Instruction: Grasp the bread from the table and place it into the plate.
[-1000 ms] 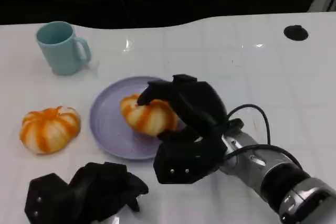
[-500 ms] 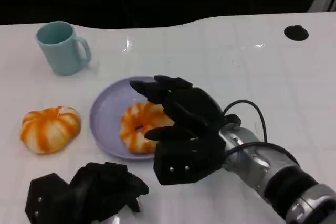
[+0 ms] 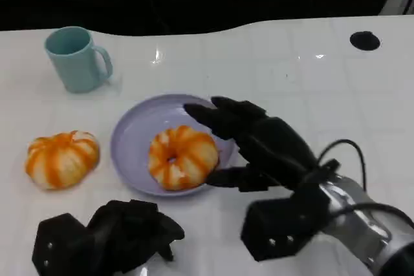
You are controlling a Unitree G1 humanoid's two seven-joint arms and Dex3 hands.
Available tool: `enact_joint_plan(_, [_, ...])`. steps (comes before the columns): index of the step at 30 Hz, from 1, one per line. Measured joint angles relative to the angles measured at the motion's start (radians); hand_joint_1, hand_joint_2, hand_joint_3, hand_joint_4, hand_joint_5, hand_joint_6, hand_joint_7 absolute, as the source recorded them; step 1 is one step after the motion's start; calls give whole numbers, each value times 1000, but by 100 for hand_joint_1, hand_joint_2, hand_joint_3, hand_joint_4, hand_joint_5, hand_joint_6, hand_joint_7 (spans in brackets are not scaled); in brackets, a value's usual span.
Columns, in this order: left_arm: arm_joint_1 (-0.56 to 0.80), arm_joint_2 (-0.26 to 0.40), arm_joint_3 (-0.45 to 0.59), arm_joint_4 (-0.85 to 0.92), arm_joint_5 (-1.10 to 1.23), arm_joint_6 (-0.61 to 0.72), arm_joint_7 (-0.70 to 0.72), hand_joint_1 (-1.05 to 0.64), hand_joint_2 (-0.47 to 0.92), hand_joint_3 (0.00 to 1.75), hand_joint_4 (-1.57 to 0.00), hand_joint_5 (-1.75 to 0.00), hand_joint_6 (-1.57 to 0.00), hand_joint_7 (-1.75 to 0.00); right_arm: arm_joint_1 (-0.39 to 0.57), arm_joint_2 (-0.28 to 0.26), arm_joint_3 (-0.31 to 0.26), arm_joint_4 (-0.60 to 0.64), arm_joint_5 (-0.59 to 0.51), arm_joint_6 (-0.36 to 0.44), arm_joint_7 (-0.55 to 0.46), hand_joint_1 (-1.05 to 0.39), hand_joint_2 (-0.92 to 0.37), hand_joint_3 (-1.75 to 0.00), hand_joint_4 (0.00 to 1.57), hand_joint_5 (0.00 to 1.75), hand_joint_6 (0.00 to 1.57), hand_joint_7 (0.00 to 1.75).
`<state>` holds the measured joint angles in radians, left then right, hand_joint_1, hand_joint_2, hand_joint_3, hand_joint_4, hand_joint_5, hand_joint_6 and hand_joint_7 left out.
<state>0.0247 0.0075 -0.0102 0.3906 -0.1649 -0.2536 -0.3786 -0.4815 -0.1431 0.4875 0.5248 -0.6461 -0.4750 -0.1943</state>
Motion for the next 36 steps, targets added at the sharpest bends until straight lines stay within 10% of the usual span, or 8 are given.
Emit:
enact_joint_plan(17, [1,-6,0,3,3,-4,0,-103,81,0,-92,-149,-145,-49,221,-138,-152,-90,61,-274,-98,-36,-92,-9,43,55,59,15])
enact_joint_plan(25, [1,-6,1,8,1,-7,0,-103,81,1,-90,-149,-145,-48,301,-151,-215,-119,69,-300,-136,-29,-91,-10,71,97,89,32])
enact_joint_plan(36, [2,-11,1,7,3,-5,3,-105,82,1,-90,-149,-145,-47,371,-154,-276,-118,85,-378,-153,-21,-47,-107,87,156,93,93])
